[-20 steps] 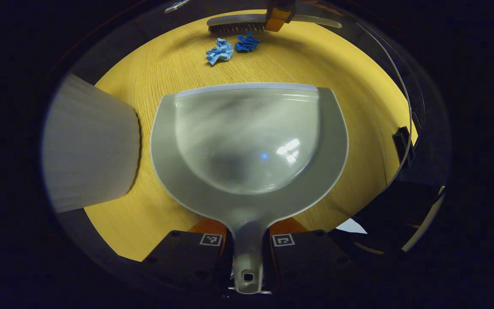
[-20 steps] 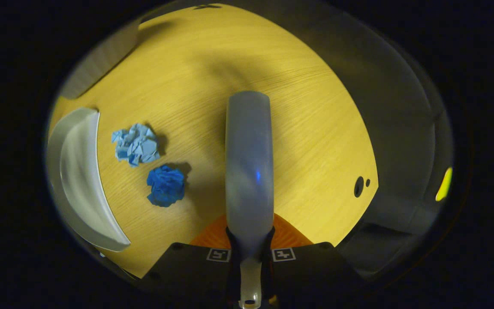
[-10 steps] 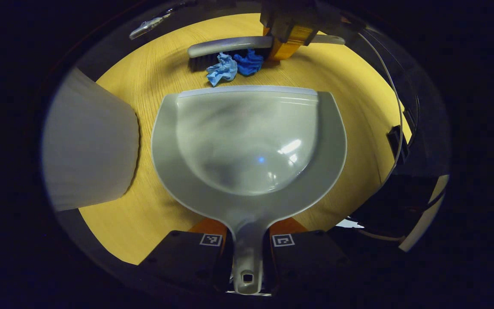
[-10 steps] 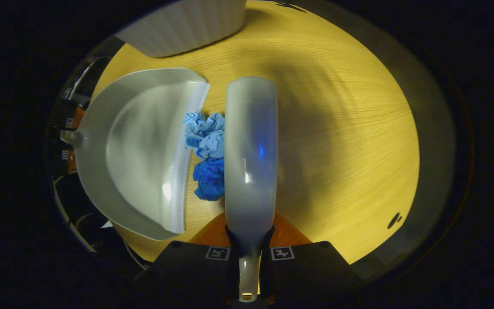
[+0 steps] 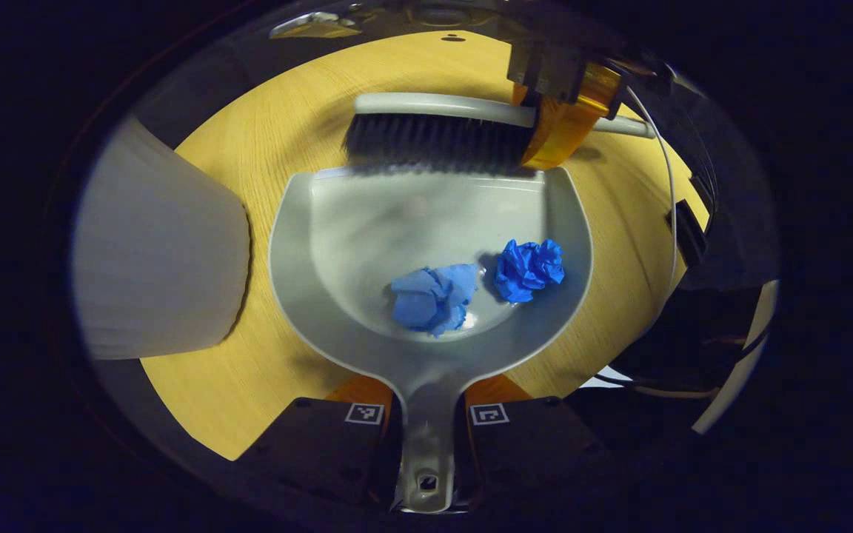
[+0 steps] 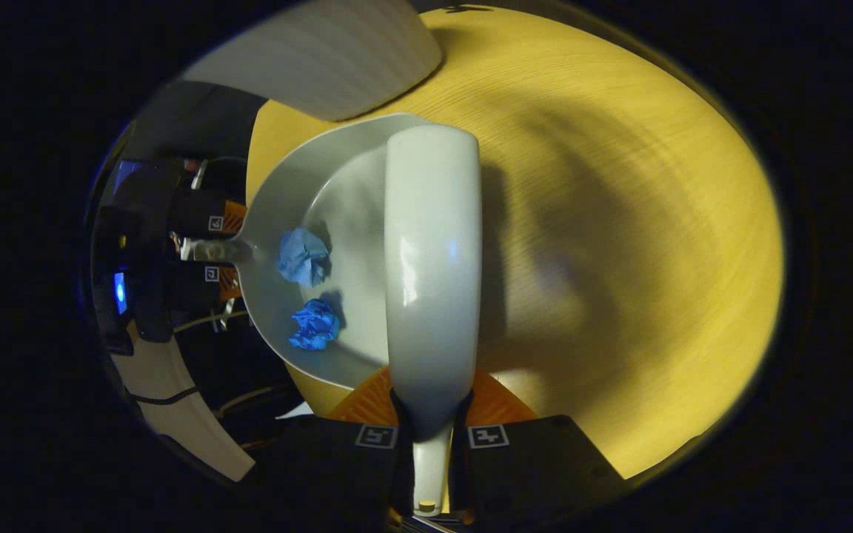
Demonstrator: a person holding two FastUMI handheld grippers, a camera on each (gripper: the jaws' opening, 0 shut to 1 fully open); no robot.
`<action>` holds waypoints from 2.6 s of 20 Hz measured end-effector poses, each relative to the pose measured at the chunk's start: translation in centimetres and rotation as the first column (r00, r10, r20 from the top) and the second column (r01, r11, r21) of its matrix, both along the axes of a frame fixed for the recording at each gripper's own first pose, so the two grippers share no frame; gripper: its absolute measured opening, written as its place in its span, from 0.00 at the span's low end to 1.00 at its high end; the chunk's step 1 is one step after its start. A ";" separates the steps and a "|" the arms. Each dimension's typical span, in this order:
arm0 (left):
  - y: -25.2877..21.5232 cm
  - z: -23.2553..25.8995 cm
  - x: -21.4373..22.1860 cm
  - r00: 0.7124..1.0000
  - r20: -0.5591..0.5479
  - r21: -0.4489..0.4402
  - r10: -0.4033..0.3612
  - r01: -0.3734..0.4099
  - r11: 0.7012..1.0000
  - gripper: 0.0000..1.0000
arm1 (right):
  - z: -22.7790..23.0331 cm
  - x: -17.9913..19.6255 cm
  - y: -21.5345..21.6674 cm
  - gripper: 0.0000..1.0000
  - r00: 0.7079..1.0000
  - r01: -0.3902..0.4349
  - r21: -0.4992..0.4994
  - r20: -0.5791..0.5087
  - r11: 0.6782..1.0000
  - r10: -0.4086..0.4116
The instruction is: Pick up the small broom and dustpan from the desktop, sweep the trash into the dustpan with the broom, and then empty the trash into the garbage bin.
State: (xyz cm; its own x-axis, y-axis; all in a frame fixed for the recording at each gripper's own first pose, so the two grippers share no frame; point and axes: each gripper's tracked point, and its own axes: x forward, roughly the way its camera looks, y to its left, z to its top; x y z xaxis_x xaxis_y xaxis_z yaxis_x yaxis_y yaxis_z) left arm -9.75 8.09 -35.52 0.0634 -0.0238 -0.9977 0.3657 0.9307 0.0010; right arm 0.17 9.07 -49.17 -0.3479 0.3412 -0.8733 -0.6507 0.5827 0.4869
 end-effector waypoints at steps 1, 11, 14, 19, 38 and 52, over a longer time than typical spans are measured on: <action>0.0 0.7 0.0 1.000 0.028 -0.007 0.001 -0.001 1.000 0.26 | 1.2 0.2 -0.3 0.20 0.998 0.065 0.041 0.008 0.997 -0.065; -1.1 9.8 1.5 0.948 0.318 -0.008 -0.010 0.013 1.000 0.26 | 8.5 -0.1 -4.0 0.19 0.625 0.667 0.513 0.007 0.540 -0.780; -2.4 13.7 3.9 0.910 0.415 -0.037 -0.015 0.034 0.999 0.27 | 6.5 -1.9 -3.6 0.19 0.545 0.692 0.556 0.015 0.460 -0.838; -0.6 20.8 6.0 0.806 0.590 0.048 -0.058 0.036 0.998 0.26 | 7.5 -2.5 -4.4 0.19 0.527 0.679 0.574 0.053 0.458 -0.848; 13.4 26.4 6.6 0.879 0.060 0.928 -0.472 0.125 0.350 0.26 | 6.0 -5.6 -2.9 0.19 0.588 0.662 0.553 0.034 0.506 -0.808; 11.0 26.9 7.3 0.765 0.087 0.962 -0.638 0.102 0.254 0.24 | 5.4 -6.4 -4.5 0.19 0.582 0.677 0.519 0.055 0.521 -0.811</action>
State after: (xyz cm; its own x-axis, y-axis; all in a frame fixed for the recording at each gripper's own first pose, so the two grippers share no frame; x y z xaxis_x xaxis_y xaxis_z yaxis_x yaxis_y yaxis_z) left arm -2.46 19.12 -8.65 0.6802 0.6790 -0.2762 0.3742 0.0024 0.9274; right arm -6.22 4.58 -43.78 0.4218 0.6914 -0.5866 -0.2031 0.7025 0.6820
